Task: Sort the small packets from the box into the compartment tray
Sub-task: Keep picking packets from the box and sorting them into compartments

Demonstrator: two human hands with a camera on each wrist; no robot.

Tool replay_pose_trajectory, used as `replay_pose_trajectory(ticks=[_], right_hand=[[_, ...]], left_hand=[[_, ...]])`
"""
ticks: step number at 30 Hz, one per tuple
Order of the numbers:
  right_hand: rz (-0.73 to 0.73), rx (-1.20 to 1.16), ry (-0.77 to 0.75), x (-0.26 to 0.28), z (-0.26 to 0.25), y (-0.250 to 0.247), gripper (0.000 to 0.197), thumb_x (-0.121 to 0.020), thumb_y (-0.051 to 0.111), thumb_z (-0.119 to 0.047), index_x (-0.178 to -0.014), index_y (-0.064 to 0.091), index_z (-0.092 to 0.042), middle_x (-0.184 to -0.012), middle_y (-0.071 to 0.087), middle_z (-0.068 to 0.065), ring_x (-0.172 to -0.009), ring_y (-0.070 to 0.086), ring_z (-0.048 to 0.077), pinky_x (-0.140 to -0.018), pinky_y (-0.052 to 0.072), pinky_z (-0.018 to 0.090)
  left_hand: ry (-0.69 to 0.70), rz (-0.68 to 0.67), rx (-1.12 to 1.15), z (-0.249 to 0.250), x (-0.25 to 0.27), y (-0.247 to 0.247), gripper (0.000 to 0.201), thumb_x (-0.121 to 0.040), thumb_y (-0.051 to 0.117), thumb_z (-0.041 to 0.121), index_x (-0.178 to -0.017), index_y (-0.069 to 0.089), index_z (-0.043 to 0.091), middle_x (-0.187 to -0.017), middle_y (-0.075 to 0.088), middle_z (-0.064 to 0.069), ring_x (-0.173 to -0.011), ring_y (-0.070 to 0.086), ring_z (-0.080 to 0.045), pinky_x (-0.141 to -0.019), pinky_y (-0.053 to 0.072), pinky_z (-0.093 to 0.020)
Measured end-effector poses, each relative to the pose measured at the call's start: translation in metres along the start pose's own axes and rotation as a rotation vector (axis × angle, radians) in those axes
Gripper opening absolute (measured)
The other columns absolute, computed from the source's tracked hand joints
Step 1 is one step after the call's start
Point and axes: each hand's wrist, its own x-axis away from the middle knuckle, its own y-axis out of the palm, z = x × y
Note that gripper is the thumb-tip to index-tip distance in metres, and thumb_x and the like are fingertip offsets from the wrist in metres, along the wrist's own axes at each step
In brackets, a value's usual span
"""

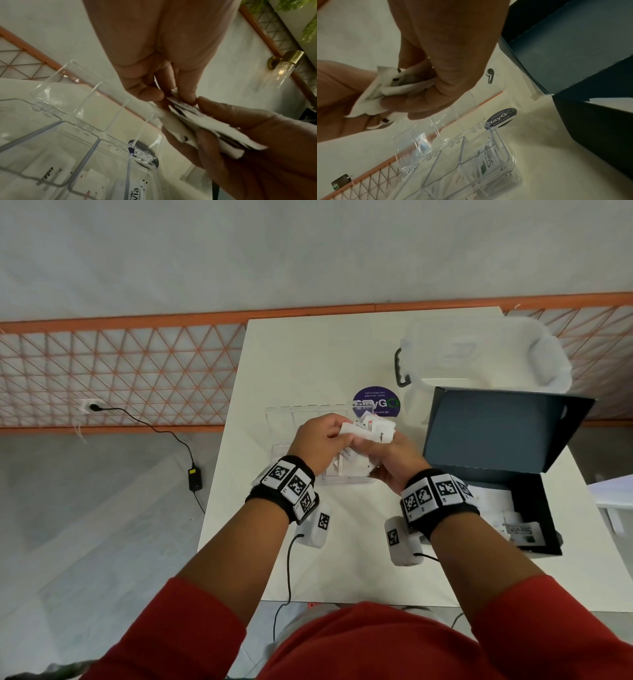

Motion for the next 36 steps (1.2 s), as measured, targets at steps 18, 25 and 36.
replay_pose_trajectory(ticks=[18,25,36], right_hand=[[0.085,0.025,-0.029,-0.010,0.002,0.005,0.034,-0.077,0.074,0.004,-0.107,0.067,-0.011,-0.094,0.075,0.010,-0.084,0.072,0.027,-0.069,0.059,0.040],[0.162,-0.004,0.003,-0.009,0.005,-0.004,0.051,-0.072,0.077,-0.004,-0.120,0.061,-0.003,-0.097,0.068,0.012,-0.089,0.066,0.030,-0.076,0.055,0.042],[0.158,-0.027,0.008,-0.010,0.008,-0.015,0.037,-0.081,0.070,0.003,-0.116,0.063,-0.009,-0.097,0.076,0.008,-0.086,0.074,0.026,-0.064,0.058,0.036]], left_hand=[[-0.099,0.113,0.215,-0.008,-0.012,-0.028,0.012,-0.089,0.062,0.004,-0.092,0.063,0.015,-0.088,0.068,-0.008,-0.060,0.069,-0.015,-0.057,0.057,-0.025],[-0.024,0.149,-0.103,-0.025,-0.026,-0.059,0.018,-0.087,0.062,0.006,-0.087,0.069,0.022,-0.089,0.068,0.001,-0.064,0.067,-0.010,-0.064,0.054,-0.017],[-0.092,-0.243,-0.761,-0.063,-0.036,-0.039,0.015,-0.088,0.063,0.010,-0.098,0.072,0.017,-0.104,0.069,-0.004,-0.097,0.064,-0.023,-0.087,0.052,-0.032]])
